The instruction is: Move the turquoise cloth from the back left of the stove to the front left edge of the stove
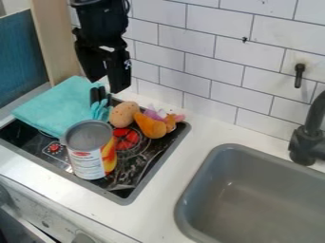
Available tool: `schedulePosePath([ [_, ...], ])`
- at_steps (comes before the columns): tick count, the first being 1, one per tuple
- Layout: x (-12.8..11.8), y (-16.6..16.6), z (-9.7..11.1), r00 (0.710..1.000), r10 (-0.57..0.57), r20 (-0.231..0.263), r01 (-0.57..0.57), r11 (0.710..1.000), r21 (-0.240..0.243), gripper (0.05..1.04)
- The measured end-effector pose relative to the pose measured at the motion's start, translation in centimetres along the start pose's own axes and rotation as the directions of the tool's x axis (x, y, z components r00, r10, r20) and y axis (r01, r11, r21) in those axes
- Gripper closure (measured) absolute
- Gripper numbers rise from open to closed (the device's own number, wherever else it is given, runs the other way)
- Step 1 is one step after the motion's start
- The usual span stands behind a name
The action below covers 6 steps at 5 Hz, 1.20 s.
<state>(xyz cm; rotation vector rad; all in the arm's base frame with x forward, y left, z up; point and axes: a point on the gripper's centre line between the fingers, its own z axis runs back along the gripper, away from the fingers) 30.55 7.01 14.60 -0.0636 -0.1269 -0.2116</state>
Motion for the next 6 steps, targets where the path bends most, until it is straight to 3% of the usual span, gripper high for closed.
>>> schedulePosePath([
  [1, -0.1, 0.0, -0.9, 1.0, 0.008, -0.024, -0.008, 1.0, -0.013, 0.075],
  [2, 1.6, 3.4, -1.1, 0.997, 0.08, 0.024, -0.08, 0.996, 0.04, 0.075],
  [3, 2.1, 7.8, -1.6, 0.984, 0.175, 0.031, -0.178, 0.98, 0.095, 0.075],
  [5, 2.5, 13.8, -3.4, 0.952, 0.306, -0.004, -0.3, 0.937, 0.182, 0.075],
  [6, 2.2, 14.4, -5.4, 0.946, 0.32, -0.044, -0.307, 0.934, 0.184, 0.075],
])
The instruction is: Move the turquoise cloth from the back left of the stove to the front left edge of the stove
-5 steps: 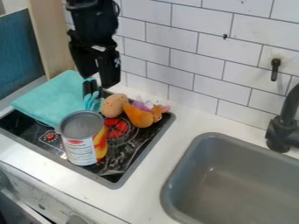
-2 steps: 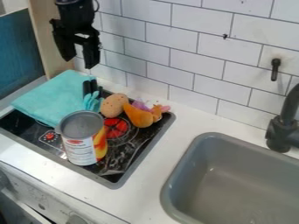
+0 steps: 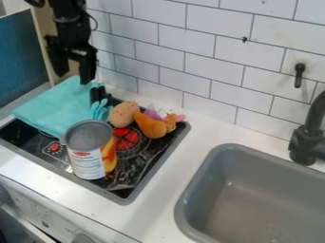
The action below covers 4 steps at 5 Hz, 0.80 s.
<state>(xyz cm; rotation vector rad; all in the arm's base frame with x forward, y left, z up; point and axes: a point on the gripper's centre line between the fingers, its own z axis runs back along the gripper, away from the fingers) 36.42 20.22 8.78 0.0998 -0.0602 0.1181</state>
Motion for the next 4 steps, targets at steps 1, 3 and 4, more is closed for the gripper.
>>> schedulePosePath([
  [1, -0.3, 0.2, -0.5, 1.0, -0.012, -0.021, 0.012, 1.0, -0.001, 0.075],
  [3, -0.6, 1.8, -3.0, 0.998, -0.009, -0.069, 0.013, 0.999, 0.05, 0.075],
  [4, -0.7, 2.4, -4.0, 0.997, -0.009, -0.073, 0.014, 0.997, 0.073, 0.075],
])
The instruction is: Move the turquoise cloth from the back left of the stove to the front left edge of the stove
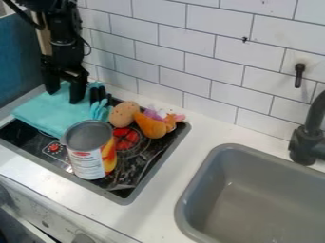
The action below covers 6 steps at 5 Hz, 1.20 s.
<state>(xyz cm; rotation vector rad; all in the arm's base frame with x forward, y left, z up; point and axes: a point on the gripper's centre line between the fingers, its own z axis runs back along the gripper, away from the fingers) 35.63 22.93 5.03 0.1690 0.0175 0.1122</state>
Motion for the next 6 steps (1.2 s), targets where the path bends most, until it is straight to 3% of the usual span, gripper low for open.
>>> schedulePosePath([
  [1, -1.4, -0.1, -1.1, 0.999, 0.015, -0.038, -0.016, 0.999, -0.03, 0.075],
  [3, -4.2, -1.1, -1.1, 0.996, 0.0, -0.094, -0.004, 0.999, -0.038, 0.075],
  [5, -9.7, 1.7, -1.5, 0.976, 0.086, -0.2, -0.081, 0.996, 0.033, 0.075],
  [6, -11.1, 3.4, -1.7, 0.96, 0.168, -0.225, -0.154, 0.985, 0.078, 0.075],
])
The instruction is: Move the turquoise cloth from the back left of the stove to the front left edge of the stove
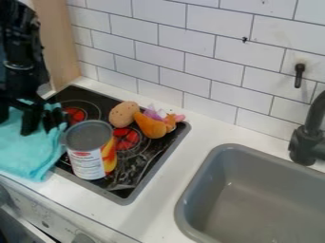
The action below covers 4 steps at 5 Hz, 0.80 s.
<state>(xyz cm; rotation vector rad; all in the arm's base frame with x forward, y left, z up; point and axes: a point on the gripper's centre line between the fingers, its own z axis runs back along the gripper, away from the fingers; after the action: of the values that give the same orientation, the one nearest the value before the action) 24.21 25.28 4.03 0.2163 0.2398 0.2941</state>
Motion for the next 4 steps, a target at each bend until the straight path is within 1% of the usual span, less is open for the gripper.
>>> schedulePosePath([
  [1, -0.8, 0.7, -0.1, 0.999, 0.039, -0.014, -0.039, 0.999, -0.038, 0.075],
  [2, -0.5, -0.7, 1.9, 0.997, -0.013, 0.073, 0.025, 0.987, -0.159, 0.075],
  [3, -0.7, -2.5, 6.6, 0.971, -0.08, 0.227, 0.141, 0.954, -0.265, 0.075],
  [4, -1.5, -3.7, 9.9, 0.943, -0.131, 0.306, 0.222, 0.934, -0.281, 0.075],
])
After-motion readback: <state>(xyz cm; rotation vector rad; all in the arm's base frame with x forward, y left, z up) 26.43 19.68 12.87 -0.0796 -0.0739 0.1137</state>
